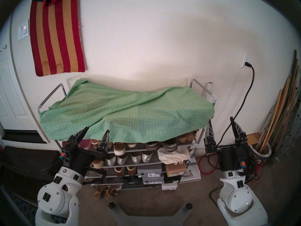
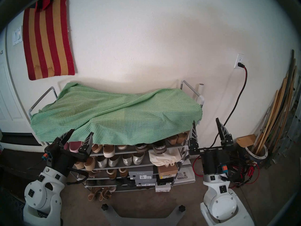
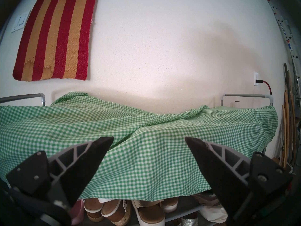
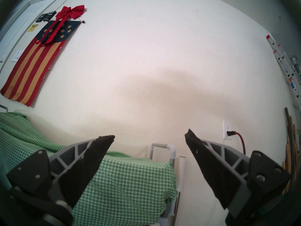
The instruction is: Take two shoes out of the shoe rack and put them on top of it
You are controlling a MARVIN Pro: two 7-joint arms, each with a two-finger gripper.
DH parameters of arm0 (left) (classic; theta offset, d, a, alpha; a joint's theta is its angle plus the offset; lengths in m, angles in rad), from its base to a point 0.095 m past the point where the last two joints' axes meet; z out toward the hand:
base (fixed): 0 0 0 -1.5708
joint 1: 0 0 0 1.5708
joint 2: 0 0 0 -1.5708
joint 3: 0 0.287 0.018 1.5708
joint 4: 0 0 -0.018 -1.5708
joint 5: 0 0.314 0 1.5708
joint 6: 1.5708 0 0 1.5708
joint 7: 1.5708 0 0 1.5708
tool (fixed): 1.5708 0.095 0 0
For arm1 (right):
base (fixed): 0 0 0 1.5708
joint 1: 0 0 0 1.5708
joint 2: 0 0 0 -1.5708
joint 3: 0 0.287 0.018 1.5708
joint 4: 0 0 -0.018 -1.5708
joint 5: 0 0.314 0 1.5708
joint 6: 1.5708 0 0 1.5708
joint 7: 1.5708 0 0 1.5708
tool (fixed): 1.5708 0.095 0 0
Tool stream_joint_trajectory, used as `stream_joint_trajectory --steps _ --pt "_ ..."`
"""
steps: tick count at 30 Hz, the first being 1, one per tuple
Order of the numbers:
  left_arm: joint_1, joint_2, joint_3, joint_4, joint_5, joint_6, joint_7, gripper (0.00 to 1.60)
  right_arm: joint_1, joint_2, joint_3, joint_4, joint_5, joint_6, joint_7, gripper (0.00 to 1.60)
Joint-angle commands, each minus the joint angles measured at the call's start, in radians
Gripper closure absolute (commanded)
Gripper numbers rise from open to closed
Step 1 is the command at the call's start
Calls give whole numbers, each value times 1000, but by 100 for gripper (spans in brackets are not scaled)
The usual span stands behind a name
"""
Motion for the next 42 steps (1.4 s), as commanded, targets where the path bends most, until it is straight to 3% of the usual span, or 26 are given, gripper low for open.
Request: stream_joint_trajectory --steps 1,7,13,19,22,25,33,42 --pt "0 0 0 0 0 0 -1 0 11 21 -77 65 4 50 57 0" --pt "0 1 0 0 0 0 -1 0 -7 90 -90 119 18 62 146 0" --pt "0 1 0 0 0 0 0 0 -26 194 -70 182 -8 13 262 0" --pt "0 1 0 0 0 0 0 0 -10 237 -55 235 -26 -22 324 0" --pt "0 1 0 0 0 0 0 0 12 252 -53 267 -72 -53 350 0" --pt "0 1 0 0 0 0 0 0 44 271 -59 306 -167 -101 374 0" --pt "0 1 1 0 0 0 0 0 157 230 -75 399 -369 -142 377 0" --pt "0 1 1 0 0 0 0 0 263 139 -94 466 -492 -114 391 0"
